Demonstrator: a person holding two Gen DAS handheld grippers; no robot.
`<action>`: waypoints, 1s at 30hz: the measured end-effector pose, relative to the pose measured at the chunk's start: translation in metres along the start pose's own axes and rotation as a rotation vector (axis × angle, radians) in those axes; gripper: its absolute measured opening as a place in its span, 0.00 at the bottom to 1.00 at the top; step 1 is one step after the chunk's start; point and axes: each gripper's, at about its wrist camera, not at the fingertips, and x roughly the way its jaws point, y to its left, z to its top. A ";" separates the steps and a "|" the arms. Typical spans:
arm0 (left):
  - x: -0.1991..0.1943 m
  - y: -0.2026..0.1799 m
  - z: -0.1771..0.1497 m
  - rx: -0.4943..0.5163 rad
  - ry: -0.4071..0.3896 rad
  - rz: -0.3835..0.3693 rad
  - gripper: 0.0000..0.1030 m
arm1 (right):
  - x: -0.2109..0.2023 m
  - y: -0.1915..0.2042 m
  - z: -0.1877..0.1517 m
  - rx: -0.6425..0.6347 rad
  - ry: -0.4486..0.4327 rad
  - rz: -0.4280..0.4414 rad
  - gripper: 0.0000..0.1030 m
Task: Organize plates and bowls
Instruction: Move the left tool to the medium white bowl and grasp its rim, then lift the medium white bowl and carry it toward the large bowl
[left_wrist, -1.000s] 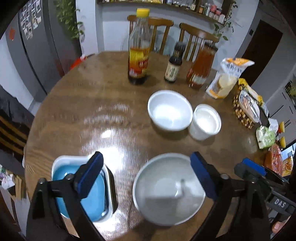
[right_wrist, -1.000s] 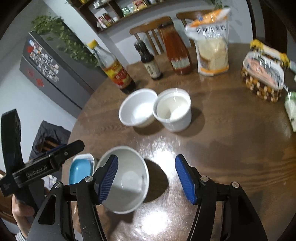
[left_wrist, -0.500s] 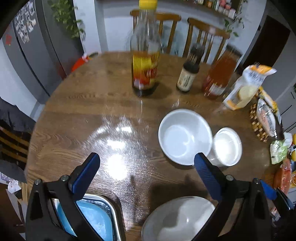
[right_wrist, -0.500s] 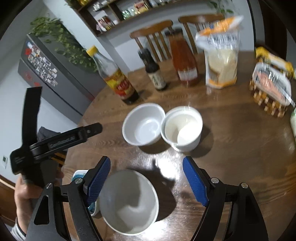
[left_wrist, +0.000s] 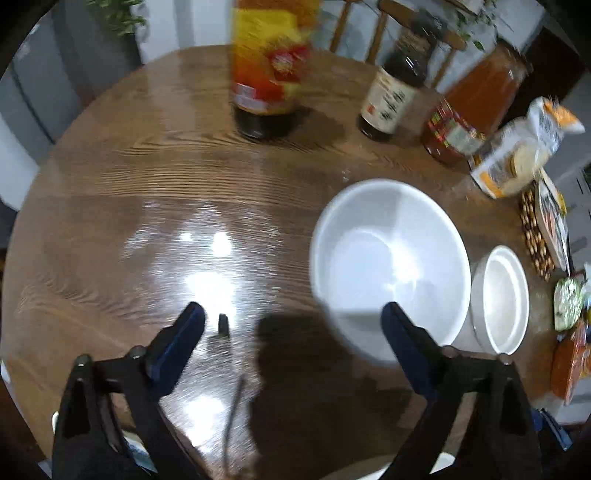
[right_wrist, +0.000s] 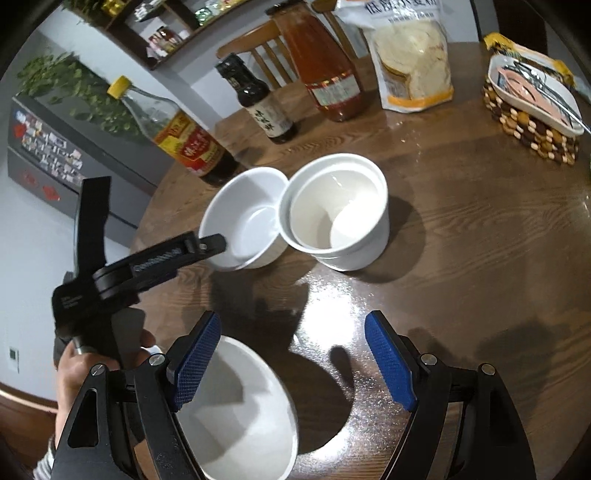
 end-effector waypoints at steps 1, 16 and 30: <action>0.006 -0.006 0.000 0.025 0.008 0.003 0.77 | 0.001 -0.002 0.000 0.003 0.000 -0.004 0.78; 0.011 -0.015 -0.013 0.210 0.046 -0.008 0.21 | 0.018 -0.009 0.002 0.026 0.026 -0.017 0.78; -0.010 0.018 -0.059 0.284 0.132 -0.006 0.21 | 0.038 0.009 0.001 -0.022 0.073 0.012 0.78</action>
